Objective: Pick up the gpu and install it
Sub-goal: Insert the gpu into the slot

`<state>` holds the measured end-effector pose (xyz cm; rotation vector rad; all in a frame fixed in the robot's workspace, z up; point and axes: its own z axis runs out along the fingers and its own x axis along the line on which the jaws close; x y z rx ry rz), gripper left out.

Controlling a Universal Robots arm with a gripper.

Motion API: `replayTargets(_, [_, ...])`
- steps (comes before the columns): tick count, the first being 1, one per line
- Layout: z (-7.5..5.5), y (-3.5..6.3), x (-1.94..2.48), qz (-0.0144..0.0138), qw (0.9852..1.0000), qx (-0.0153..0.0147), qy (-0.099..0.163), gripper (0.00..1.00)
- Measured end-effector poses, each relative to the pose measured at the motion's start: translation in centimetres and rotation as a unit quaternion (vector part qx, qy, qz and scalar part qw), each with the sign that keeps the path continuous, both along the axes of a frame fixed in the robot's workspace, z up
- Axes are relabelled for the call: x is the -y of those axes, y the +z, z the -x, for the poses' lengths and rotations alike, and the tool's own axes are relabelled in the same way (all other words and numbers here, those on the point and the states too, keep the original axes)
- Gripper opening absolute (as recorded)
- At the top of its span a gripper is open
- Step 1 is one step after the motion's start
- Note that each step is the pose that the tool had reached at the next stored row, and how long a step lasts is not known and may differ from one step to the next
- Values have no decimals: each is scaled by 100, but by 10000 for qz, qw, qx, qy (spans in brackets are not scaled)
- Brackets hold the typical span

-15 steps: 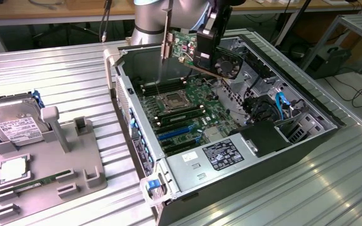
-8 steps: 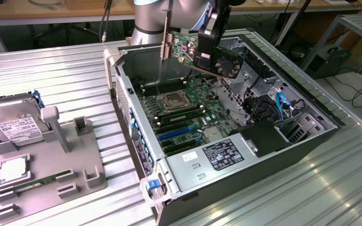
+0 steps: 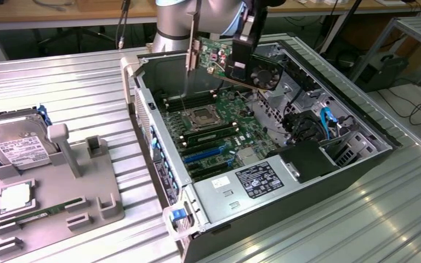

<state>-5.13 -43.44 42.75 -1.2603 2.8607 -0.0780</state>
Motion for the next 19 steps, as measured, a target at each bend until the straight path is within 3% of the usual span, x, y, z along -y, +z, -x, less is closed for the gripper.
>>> replayTargets(19, [0,0,0,0,9984,0,559,28])
